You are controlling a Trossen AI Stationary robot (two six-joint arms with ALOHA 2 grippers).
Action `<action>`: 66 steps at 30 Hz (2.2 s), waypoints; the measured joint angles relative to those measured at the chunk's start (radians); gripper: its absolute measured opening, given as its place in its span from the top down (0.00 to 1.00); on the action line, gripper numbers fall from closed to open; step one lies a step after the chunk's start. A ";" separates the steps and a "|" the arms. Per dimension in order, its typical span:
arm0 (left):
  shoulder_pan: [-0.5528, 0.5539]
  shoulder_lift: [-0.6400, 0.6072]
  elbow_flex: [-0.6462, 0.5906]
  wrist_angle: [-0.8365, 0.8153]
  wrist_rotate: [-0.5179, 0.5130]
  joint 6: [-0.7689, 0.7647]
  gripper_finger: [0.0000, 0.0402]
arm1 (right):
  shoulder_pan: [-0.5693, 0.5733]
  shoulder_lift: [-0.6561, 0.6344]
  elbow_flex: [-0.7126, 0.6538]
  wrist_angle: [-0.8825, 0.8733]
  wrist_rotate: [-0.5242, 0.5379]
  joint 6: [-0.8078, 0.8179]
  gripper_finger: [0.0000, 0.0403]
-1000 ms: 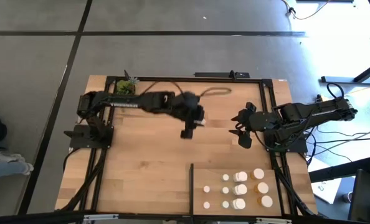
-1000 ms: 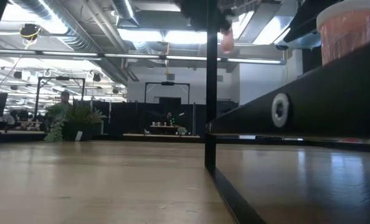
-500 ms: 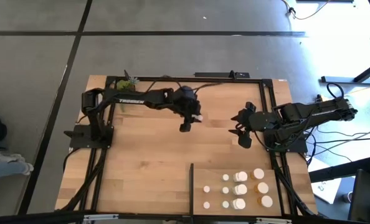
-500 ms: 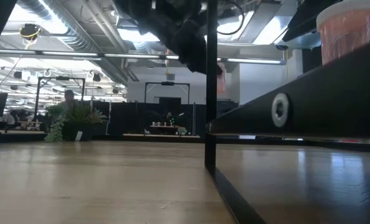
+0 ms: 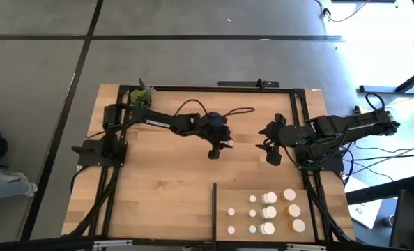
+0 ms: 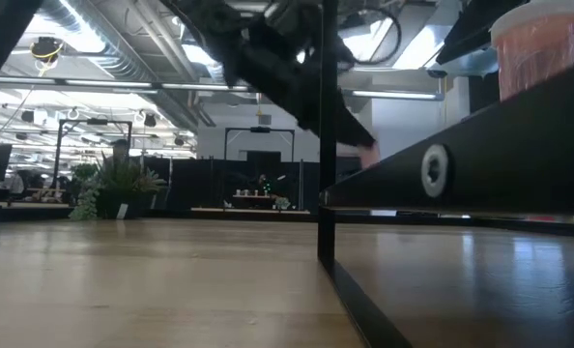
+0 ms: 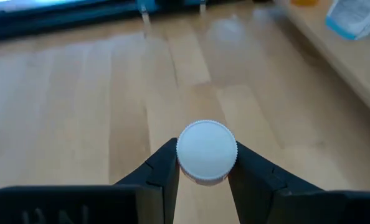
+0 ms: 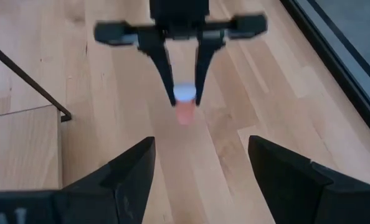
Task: Pick and place medicine bottles onto shelf by color
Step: Put the pink pill bottle on the shelf aligned with the other pink pill bottles
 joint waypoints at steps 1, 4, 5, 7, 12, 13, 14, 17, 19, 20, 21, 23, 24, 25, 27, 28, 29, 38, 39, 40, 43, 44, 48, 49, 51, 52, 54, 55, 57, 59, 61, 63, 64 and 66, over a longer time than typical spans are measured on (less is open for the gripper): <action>0.000 0.017 0.000 0.014 0.000 -0.008 0.73 | 0.000 0.001 0.000 -0.002 -0.001 -0.001 0.36; -0.005 0.066 0.000 0.093 -0.001 -0.033 0.73 | 0.000 0.005 0.000 -0.004 -0.001 -0.003 0.36; -0.006 0.077 0.000 0.101 -0.002 -0.033 0.73 | 0.000 0.006 0.000 -0.003 -0.001 -0.003 0.36; -0.008 0.097 -0.001 0.109 -0.002 -0.041 0.73 | 0.000 0.009 0.000 -0.003 -0.001 -0.003 0.36; -0.012 0.141 -0.001 0.130 -0.001 -0.058 0.73 | 0.000 0.016 0.000 -0.003 -0.001 -0.003 0.36; -0.012 0.150 -0.001 0.130 -0.001 -0.058 0.73 | 0.000 0.017 0.000 -0.002 -0.001 -0.003 0.36; -0.012 0.156 -0.001 0.126 -0.001 -0.060 0.73 | 0.000 0.018 0.000 -0.002 -0.001 -0.003 0.36; -0.013 0.158 -0.002 0.119 -0.005 -0.061 0.73 | 0.000 0.019 0.000 -0.002 -0.001 -0.003 0.36; -0.013 0.156 0.000 0.118 -0.025 -0.061 0.73 | 0.000 0.019 0.000 -0.002 -0.001 -0.003 0.36; -0.013 0.156 0.000 0.111 -0.028 -0.060 0.73 | 0.000 0.019 0.000 -0.002 -0.001 -0.002 0.36; -0.013 0.156 0.000 0.106 -0.028 -0.059 0.73 | 0.000 0.019 0.000 -0.002 -0.001 -0.002 0.36; -0.013 0.156 0.000 0.106 -0.028 -0.059 0.73 | 0.000 0.019 0.000 -0.002 -0.001 0.000 0.36; -0.013 0.156 0.000 0.105 -0.028 -0.059 0.73 | 0.000 0.019 0.000 -0.002 -0.001 0.000 0.36; -0.013 0.156 0.000 0.099 -0.028 -0.060 0.73 | 0.000 0.019 0.000 -0.002 -0.001 0.000 0.36; -0.013 0.156 0.000 0.088 -0.028 -0.060 0.73 | 0.000 0.019 0.000 -0.002 -0.001 0.000 0.36; -0.013 0.156 0.000 0.085 -0.029 -0.059 0.73 | 0.000 0.019 0.000 -0.002 -0.001 0.000 0.36; -0.013 0.156 0.000 0.083 -0.029 -0.059 0.73 | 0.000 0.019 0.000 -0.002 -0.001 0.000 0.36; -0.013 0.156 0.000 0.078 -0.029 -0.060 0.73 | 0.000 0.019 0.000 -0.002 -0.001 0.000 0.36; -0.013 0.156 0.000 0.078 -0.029 -0.060 0.73 | 0.000 0.019 0.000 -0.002 -0.002 0.000 0.36; -0.013 0.156 0.000 0.078 -0.030 -0.061 0.73 | 0.000 0.019 0.000 -0.002 -0.002 0.000 0.36; -0.013 0.156 0.000 0.078 -0.048 -0.077 0.73 | 0.000 0.019 0.000 -0.002 -0.002 0.000 0.36; -0.013 0.156 0.000 0.076 -0.052 -0.078 0.73 | 0.000 0.019 0.000 -0.001 -0.002 0.001 0.36; -0.013 0.156 0.000 0.071 -0.054 -0.084 0.73 | 0.000 0.019 0.000 -0.001 -0.002 0.001 0.36; -0.013 0.156 0.000 0.071 -0.055 -0.087 0.73 | 0.000 0.019 0.000 -0.001 -0.002 0.001 0.36; -0.013 0.156 0.000 0.071 -0.055 -0.102 0.71 | 0.000 0.019 0.000 -0.001 -0.002 0.001 0.36; -0.013 0.156 0.000 0.071 -0.055 -0.105 0.70 | 0.000 0.019 0.000 -0.001 -0.002 0.001 0.36; -0.013 0.156 0.000 0.071 -0.055 -0.107 0.67 | 0.000 0.019 0.000 -0.001 -0.002 0.001 0.36; -0.013 0.156 0.000 0.071 -0.055 -0.107 0.65 | 0.000 0.019 0.000 -0.001 -0.002 0.001 0.36; -0.013 0.156 0.000 0.071 -0.054 -0.107 0.62 | 0.000 0.019 0.000 -0.001 -0.002 0.001 0.36; -0.015 0.156 0.000 0.071 -0.055 -0.108 0.58 | 0.000 0.019 0.000 -0.001 -0.002 0.001 0.36; -0.017 0.156 0.000 0.071 -0.055 -0.111 0.55 | 0.000 0.019 0.000 -0.001 -0.002 0.001 0.36; -0.019 0.156 0.000 0.071 -0.056 -0.112 0.53 | 0.000 0.019 0.000 -0.001 -0.002 0.001 0.36; -0.019 0.156 0.000 0.071 -0.056 -0.112 0.52 | 0.000 0.019 0.000 -0.001 -0.002 0.001 0.36; -0.021 0.156 0.000 0.071 -0.056 -0.112 0.50 | 0.000 0.019 0.000 -0.001 -0.002 0.001 0.36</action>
